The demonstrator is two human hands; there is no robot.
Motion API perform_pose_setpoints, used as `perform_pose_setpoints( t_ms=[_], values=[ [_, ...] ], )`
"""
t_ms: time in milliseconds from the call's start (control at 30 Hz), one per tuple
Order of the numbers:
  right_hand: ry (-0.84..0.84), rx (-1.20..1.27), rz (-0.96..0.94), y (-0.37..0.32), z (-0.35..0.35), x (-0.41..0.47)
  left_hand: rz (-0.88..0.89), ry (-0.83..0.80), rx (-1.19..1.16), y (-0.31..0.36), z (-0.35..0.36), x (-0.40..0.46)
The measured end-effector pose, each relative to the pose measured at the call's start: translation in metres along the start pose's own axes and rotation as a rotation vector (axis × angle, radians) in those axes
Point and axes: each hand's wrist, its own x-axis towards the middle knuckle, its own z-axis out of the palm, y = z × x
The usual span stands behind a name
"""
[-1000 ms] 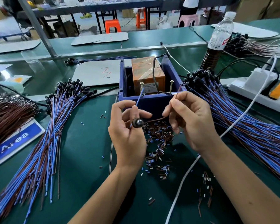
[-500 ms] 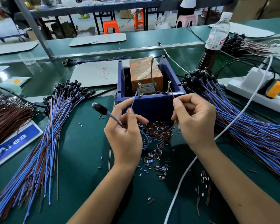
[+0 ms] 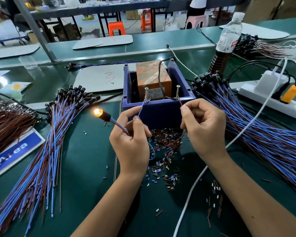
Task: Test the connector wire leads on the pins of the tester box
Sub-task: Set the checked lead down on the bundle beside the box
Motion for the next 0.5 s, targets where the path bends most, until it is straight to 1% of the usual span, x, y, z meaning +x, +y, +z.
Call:
perform_pose_setpoints(
  t_ms=[167, 267, 333, 367, 433, 500],
  values=[
    [0.014, 0.011, 0.0, -0.002, 0.001, 0.0, 0.03, 0.095, -0.082, 0.005, -0.002, 0.0],
    [0.046, 0.02, 0.01, -0.005, -0.002, -0.003, 0.004, 0.055, -0.081, 0.01, 0.004, -0.001],
    [0.078, 0.025, 0.026, -0.008, -0.01, -0.004, -0.07, -0.046, -0.068, 0.018, 0.016, -0.003],
    [0.103, 0.036, 0.04, -0.01, -0.017, -0.005, -0.118, -0.124, -0.06, 0.023, 0.025, -0.005],
    [0.173, 0.077, 0.075, -0.015, -0.038, -0.005, -0.224, -0.311, -0.041, 0.035, 0.051, -0.011],
    [0.287, 0.094, 0.082, -0.02, -0.066, -0.005, -0.349, -0.504, -0.016, 0.049, 0.082, -0.018]
  ],
)
